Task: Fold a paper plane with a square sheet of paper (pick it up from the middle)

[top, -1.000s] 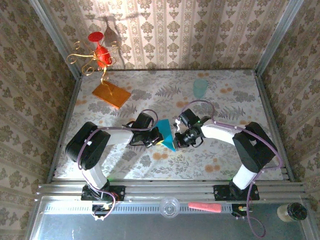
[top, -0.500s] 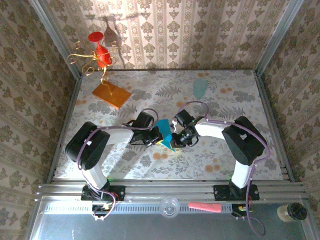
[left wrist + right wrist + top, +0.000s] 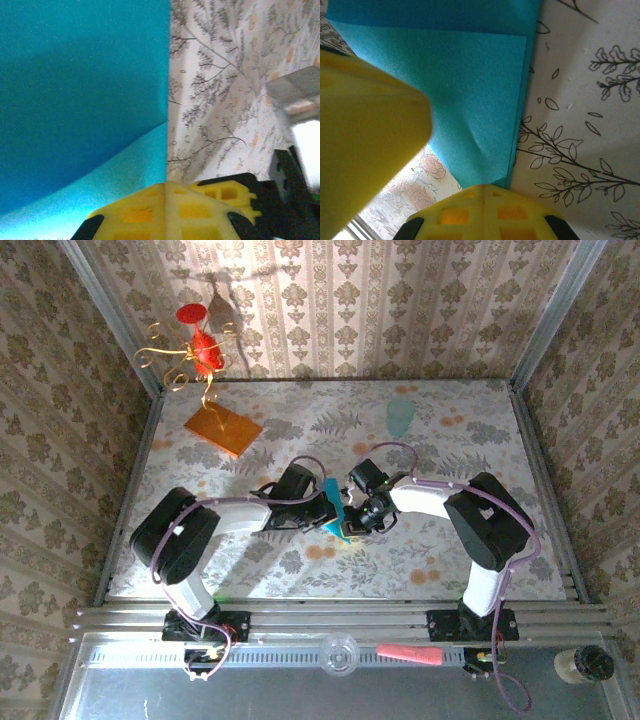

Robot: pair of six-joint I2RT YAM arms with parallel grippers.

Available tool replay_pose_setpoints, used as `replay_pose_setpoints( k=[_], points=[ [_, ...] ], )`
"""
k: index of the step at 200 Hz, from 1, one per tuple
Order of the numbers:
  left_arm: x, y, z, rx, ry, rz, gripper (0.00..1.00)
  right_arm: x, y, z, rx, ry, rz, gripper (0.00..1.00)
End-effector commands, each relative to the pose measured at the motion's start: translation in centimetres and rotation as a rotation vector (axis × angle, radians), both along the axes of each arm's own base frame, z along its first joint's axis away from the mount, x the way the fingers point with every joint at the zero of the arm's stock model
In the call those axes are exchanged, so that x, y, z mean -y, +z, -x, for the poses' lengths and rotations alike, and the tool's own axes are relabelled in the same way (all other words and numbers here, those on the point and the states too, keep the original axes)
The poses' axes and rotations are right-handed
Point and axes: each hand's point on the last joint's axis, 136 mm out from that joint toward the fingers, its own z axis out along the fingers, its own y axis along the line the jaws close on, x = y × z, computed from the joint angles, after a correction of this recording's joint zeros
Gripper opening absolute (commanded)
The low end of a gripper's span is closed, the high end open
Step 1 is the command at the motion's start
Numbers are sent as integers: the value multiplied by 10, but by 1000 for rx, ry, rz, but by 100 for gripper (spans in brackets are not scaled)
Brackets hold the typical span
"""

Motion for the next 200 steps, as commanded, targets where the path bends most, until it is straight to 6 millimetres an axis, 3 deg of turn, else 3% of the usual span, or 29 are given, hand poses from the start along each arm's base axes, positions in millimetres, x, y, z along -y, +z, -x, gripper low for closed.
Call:
replay_pose_setpoints(
  k=[1, 97, 158, 200],
  points=[
    [10, -5, 3, -17, -26, 60, 9, 17, -20, 14, -67, -21, 98, 0],
    [-25, -45, 3, -4, 2, -49, 11, 34, -35, 24, -94, -29, 185, 0],
    [-44, -38, -17, 71, 43, -3, 13, 55, -47, 31, -102, -31, 283, 0],
    [-68, -42, -30, 82, 85, -16, 13, 59, -48, 31, -104, -37, 292, 0]
  ],
)
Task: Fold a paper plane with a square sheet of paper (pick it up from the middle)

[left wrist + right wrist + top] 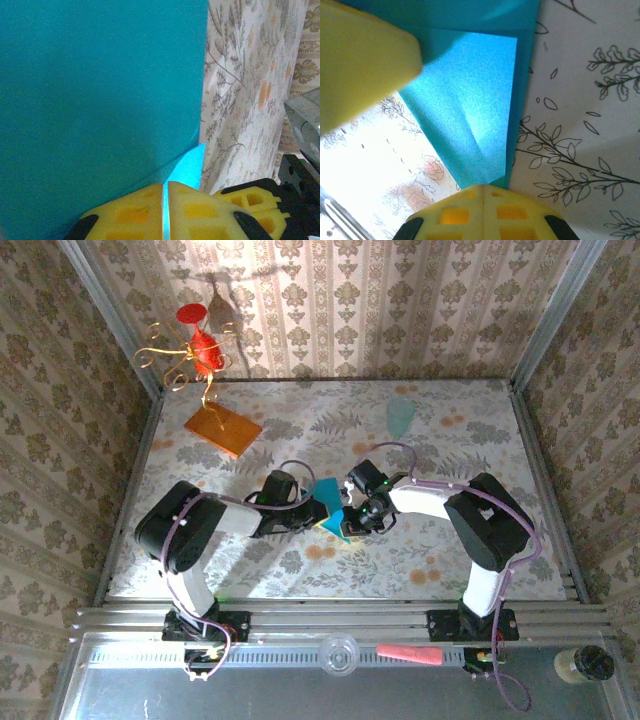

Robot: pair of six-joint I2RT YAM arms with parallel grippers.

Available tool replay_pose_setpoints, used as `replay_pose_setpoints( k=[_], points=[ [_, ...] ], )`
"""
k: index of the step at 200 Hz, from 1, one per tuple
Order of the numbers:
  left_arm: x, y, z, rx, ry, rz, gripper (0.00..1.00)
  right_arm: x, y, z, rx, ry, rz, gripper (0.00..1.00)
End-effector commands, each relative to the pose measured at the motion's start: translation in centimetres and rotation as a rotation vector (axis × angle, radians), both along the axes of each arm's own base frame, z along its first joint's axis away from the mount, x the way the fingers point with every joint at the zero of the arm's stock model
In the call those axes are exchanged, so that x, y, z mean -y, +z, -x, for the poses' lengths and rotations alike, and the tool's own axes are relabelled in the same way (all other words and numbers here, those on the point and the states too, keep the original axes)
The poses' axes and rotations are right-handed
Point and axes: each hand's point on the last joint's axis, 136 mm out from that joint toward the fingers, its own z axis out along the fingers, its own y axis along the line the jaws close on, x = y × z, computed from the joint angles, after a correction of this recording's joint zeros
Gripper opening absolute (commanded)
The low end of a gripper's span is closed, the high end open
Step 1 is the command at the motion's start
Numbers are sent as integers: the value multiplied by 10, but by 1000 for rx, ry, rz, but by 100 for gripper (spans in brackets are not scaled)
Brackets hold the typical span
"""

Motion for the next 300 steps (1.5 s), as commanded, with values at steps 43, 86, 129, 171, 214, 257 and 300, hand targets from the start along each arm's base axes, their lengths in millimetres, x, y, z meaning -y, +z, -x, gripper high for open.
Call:
replay_pose_setpoints(
  k=[43, 86, 129, 171, 214, 257, 300],
  points=[
    [-61, -28, -17, 1, 96, -184, 12, 51, -39, 24, -84, -32, 248, 0],
    [-68, -25, -20, 21, 106, -166, 12, 37, -29, 15, -64, -32, 177, 0],
    [-67, 7, -39, 72, 136, -119, 12, -3, 16, -9, 12, -91, -65, 1],
    [-71, 45, -41, 122, 171, -100, 14, -20, 75, -34, 171, -168, -237, 32],
    [-76, 63, -34, 160, 218, -43, 22, -19, 75, -41, 177, -227, -241, 47],
    [-68, 61, -20, 120, 210, -29, 38, -29, 58, -41, 117, -207, -249, 35],
    [-50, 47, -5, 62, 175, -44, 46, -28, 43, -46, 101, -213, -219, 32]
  ],
)
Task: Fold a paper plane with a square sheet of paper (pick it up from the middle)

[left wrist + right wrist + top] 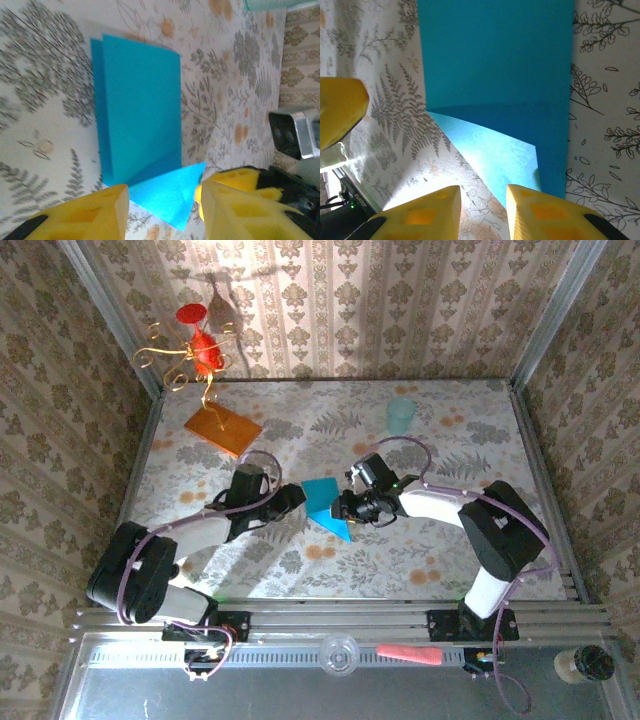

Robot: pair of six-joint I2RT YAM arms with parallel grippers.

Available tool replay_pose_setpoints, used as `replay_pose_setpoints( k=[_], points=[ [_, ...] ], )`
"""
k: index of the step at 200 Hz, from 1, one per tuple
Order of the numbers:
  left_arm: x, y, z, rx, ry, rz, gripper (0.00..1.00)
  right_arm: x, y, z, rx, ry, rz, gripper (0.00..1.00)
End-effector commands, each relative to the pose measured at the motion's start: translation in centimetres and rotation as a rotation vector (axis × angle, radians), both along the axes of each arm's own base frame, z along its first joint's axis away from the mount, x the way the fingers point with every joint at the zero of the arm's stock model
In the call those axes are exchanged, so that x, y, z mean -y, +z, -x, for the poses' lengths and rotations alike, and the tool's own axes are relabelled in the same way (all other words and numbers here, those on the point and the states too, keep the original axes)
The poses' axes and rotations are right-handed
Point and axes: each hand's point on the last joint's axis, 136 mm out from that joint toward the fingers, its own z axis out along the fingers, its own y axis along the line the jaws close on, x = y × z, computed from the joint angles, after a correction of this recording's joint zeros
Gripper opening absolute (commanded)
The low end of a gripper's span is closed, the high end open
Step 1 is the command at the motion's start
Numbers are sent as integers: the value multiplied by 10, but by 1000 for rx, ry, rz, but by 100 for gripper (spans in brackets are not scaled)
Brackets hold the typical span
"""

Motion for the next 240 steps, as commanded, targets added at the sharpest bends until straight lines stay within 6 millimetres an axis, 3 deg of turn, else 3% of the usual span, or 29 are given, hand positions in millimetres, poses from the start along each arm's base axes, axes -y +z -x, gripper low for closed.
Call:
replay_pose_setpoints(
  k=[1, 46, 93, 121, 171, 240],
  points=[
    [5, -12, 8, -53, 5, -8, 46, -6, 3, -10, 13, -1, -19, 32],
    [21, -21, 12, -89, -22, 19, 49, 4, -4, -16, 12, -38, -18, 32],
    [25, -30, 5, -94, -24, 4, 50, 7, -7, -16, -1, -53, -25, 31],
    [35, -29, 1, -89, -50, 39, 47, 8, -8, -17, -2, -57, -24, 29],
    [44, -9, -11, -16, -73, 192, 36, 10, -13, -14, -9, -51, -14, 27],
    [44, -18, 1, -12, -164, 153, 33, 17, -30, -14, -33, -55, 53, 24]
  ],
)
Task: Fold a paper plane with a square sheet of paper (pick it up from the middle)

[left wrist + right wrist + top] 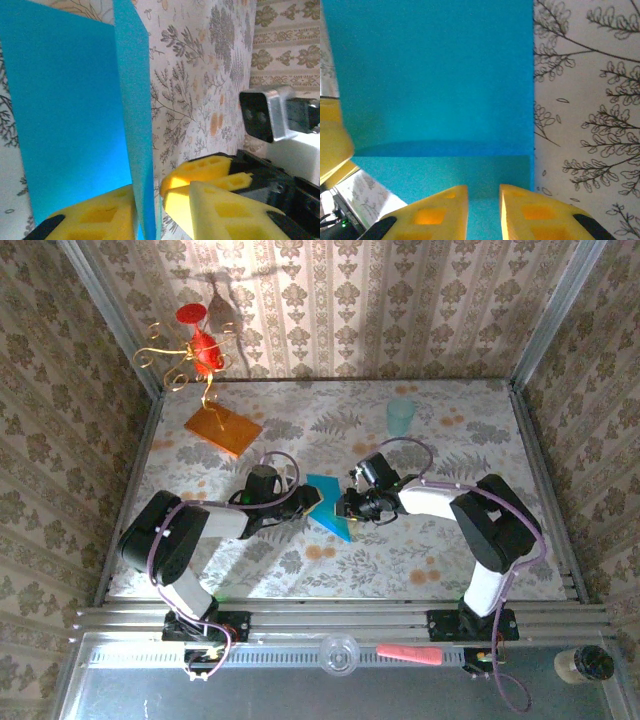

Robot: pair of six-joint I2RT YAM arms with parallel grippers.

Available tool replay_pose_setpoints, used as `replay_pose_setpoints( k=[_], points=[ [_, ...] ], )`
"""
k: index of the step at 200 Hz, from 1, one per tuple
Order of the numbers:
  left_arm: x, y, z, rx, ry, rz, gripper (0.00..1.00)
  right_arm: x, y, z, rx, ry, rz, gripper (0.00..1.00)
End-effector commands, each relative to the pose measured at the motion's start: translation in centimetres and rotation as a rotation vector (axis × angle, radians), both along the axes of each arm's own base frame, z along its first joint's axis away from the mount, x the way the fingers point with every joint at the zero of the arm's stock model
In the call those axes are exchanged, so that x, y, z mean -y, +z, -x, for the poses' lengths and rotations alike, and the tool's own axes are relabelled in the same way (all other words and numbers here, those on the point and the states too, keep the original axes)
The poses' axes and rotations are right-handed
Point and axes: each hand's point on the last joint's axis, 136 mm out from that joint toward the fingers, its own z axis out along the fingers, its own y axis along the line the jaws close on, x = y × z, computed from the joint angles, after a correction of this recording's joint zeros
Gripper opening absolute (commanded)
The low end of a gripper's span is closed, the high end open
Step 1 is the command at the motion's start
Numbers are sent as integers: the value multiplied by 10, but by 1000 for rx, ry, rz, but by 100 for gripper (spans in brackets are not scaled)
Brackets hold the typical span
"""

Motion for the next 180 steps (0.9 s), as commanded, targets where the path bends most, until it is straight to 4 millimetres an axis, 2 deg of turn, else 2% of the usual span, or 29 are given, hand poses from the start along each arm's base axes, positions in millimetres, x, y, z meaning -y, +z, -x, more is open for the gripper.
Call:
replay_pose_setpoints(
  k=[1, 59, 108, 180],
  points=[
    [2, -4, 8, 18, -69, -3, 33, 6, -11, 0, -20, -8, 42, 24],
    [7, -15, 15, -32, -127, -31, 33, 6, -13, 0, -20, -6, 37, 23],
    [0, -24, 16, -65, -131, -109, 32, 6, -10, 1, -12, 0, 34, 24],
    [-3, -24, 11, -71, -125, -119, 23, 6, -5, -1, 7, 7, 33, 24]
  ],
)
